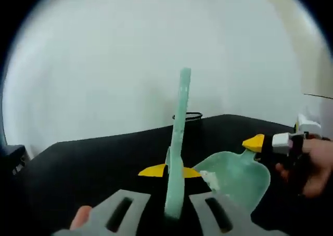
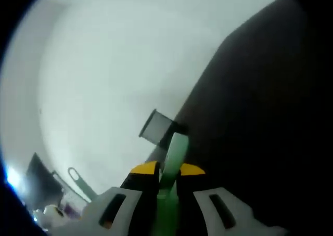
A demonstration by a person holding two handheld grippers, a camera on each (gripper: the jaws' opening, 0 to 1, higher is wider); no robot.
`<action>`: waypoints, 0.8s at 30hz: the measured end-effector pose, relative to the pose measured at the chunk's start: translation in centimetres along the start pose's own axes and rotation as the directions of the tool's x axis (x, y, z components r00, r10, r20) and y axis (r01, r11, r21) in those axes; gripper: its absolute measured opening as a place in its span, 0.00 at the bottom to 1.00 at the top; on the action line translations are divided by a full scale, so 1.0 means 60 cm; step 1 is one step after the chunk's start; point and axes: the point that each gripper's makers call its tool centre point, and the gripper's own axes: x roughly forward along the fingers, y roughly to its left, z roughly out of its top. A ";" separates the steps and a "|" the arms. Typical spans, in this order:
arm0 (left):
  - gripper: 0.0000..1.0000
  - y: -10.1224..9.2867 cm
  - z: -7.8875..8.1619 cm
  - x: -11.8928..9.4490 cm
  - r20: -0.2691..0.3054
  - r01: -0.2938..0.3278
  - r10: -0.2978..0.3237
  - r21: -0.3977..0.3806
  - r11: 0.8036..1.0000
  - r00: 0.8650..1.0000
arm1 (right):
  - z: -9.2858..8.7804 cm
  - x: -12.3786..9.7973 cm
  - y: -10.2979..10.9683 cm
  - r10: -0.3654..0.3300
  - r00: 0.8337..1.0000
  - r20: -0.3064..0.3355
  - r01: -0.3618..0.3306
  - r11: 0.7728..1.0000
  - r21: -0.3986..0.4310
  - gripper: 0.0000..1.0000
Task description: Pick up the broom and sweep the trash on the tabletop into the dustpan.
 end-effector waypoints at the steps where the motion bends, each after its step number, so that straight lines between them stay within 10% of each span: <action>1: 0.01 -0.007 0.002 0.002 0.005 0.002 -0.003 0.014 1.000 1.000 | 0.000 0.001 0.000 0.000 1.000 0.001 0.000 1.000 -0.001 0.15; 15: 0.00 -0.112 0.050 0.013 0.103 0.087 -0.091 0.041 0.995 0.990 | -0.003 0.001 0.003 0.006 1.000 0.005 -0.006 1.000 0.003 0.15; 24: 0.00 0.038 0.152 -0.058 0.262 0.034 -0.024 -0.035 0.999 0.965 | -0.003 0.001 0.005 0.015 1.000 0.006 -0.015 1.000 0.000 0.15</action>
